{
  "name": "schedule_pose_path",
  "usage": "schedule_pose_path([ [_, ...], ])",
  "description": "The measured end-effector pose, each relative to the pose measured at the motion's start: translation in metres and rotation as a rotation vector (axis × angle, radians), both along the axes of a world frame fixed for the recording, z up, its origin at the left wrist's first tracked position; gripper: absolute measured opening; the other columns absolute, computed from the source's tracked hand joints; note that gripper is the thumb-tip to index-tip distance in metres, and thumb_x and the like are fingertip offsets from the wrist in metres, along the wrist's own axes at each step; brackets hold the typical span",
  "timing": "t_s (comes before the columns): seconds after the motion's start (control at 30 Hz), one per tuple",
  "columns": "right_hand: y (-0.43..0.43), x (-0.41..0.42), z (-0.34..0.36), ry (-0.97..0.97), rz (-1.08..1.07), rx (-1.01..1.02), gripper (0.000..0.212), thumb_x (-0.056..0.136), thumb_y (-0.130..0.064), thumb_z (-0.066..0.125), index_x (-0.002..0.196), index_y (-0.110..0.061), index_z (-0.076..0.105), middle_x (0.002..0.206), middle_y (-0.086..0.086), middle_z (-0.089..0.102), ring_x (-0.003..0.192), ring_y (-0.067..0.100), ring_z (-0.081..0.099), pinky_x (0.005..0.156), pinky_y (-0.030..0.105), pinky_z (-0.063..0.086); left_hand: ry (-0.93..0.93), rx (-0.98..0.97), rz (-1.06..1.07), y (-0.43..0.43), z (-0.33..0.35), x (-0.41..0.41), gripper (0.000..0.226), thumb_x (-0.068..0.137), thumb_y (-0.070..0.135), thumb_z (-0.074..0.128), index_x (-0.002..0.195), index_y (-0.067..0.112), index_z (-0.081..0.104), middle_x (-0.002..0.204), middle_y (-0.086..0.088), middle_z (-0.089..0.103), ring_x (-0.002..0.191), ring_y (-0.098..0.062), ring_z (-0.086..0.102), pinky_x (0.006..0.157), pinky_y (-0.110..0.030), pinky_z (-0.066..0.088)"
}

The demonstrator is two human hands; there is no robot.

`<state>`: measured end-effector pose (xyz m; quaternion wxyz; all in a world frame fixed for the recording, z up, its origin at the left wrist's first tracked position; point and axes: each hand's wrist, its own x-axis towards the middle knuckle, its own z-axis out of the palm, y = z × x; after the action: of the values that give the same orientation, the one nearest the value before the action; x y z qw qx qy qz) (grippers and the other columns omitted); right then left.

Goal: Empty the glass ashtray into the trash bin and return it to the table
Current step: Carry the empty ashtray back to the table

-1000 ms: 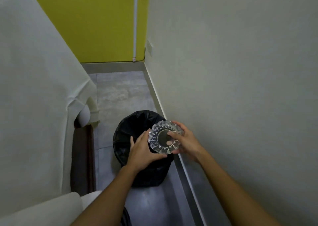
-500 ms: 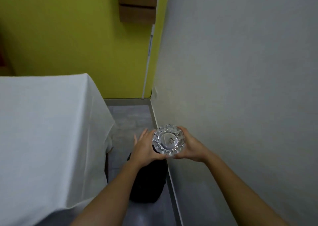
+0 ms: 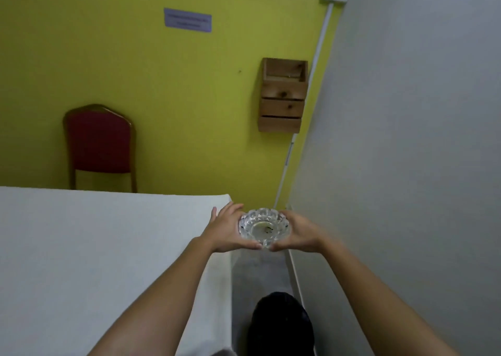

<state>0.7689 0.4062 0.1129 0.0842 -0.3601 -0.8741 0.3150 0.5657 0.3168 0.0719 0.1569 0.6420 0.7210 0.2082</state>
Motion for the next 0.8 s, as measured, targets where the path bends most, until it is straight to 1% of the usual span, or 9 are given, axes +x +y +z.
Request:
schedule_pose_path([
  [0.07, -0.016, -0.045, 0.008, -0.039, 0.054, 0.036, 0.066, 0.058, -0.037, 0.09, 0.115, -0.019, 0.063, 0.111, -0.003, 0.072, 0.099, 0.012, 0.068, 0.09, 0.031, 0.055, -0.004, -0.009, 0.055, -0.025, 0.007, -0.04, 0.103, 0.062, 0.07, 0.072, 0.145, 0.016, 0.041, 0.16, 0.004, 0.02, 0.151, -0.013, 0.001, 0.122, -0.049, -0.007],
  [0.17, -0.045, -0.131, 0.006, -0.098, 0.097, 0.094, 0.077, 0.045, -0.064, 0.082, 0.105, -0.019, 0.065, 0.103, 0.0, 0.072, 0.093, 0.018, 0.068, 0.083, 0.038, 0.057, -0.012, -0.046, 0.12, -0.076, 0.019, -0.121, 0.096, 0.064, 0.068, 0.073, 0.14, 0.017, 0.047, 0.159, 0.004, 0.021, 0.151, -0.014, 0.001, 0.121, -0.048, -0.008],
  [0.23, -0.068, -0.192, -0.001, -0.122, 0.133, 0.119, 0.082, 0.042, -0.071, 0.076, 0.106, -0.022, 0.063, 0.105, 0.003, 0.065, 0.097, 0.021, 0.062, 0.085, 0.037, 0.055, 0.012, -0.072, 0.145, -0.11, 0.023, -0.176, 0.094, 0.063, 0.069, 0.072, 0.139, 0.018, 0.049, 0.158, 0.005, 0.021, 0.151, -0.014, 0.002, 0.122, -0.047, -0.007],
  [0.37, -0.121, -0.295, -0.006, -0.145, 0.192, 0.142, 0.089, 0.042, -0.074, 0.073, 0.115, -0.025, 0.06, 0.112, 0.005, 0.054, 0.107, 0.021, 0.05, 0.092, 0.036, 0.05, 0.054, -0.121, 0.238, -0.175, 0.025, -0.266, 0.1, 0.062, 0.07, 0.072, 0.141, 0.014, 0.047, 0.158, 0.005, 0.022, 0.15, -0.014, 0.005, 0.122, -0.047, -0.002],
  [0.47, -0.155, -0.36, -0.012, -0.17, 0.259, 0.146, 0.092, 0.042, -0.074, 0.072, 0.119, -0.024, 0.058, 0.113, 0.005, 0.052, 0.11, 0.021, 0.046, 0.095, 0.038, 0.048, 0.117, -0.163, 0.286, -0.217, 0.021, -0.321, 0.101, 0.062, 0.071, 0.071, 0.142, 0.013, 0.045, 0.159, 0.003, 0.02, 0.15, -0.017, 0.004, 0.122, -0.047, -0.001],
  [0.53, -0.17, -0.399, -0.015, -0.185, 0.303, 0.157, 0.091, 0.042, -0.074, 0.072, 0.116, -0.025, 0.058, 0.111, 0.004, 0.052, 0.109, 0.021, 0.047, 0.093, 0.038, 0.049, 0.121, -0.178, 0.331, -0.238, 0.018, -0.351, 0.102, 0.062, 0.072, 0.07, 0.142, 0.014, 0.045, 0.16, 0.002, 0.018, 0.151, -0.018, 0.001, 0.122, -0.048, -0.002],
  [0.67, -0.188, -0.456, -0.022, -0.223, 0.361, 0.187, 0.088, 0.041, -0.074, 0.071, 0.113, -0.026, 0.058, 0.11, 0.004, 0.054, 0.109, 0.022, 0.049, 0.091, 0.041, 0.051, 0.114, -0.209, 0.392, -0.263, 0.008, -0.395, 0.1, 0.062, 0.072, 0.07, 0.141, 0.015, 0.046, 0.16, 0.001, 0.017, 0.151, -0.02, 0.0, 0.122, -0.05, -0.001],
  [0.8, -0.195, -0.496, -0.029, -0.247, 0.408, 0.206, 0.087, 0.049, -0.069, 0.077, 0.12, -0.025, 0.055, 0.116, 0.006, 0.053, 0.112, 0.023, 0.045, 0.094, 0.043, 0.049, 0.116, -0.234, 0.452, -0.273, -0.001, -0.427, 0.101, 0.06, 0.073, 0.071, 0.14, 0.015, 0.047, 0.16, 0.001, 0.016, 0.15, -0.02, 0.003, 0.121, -0.05, 0.002],
])
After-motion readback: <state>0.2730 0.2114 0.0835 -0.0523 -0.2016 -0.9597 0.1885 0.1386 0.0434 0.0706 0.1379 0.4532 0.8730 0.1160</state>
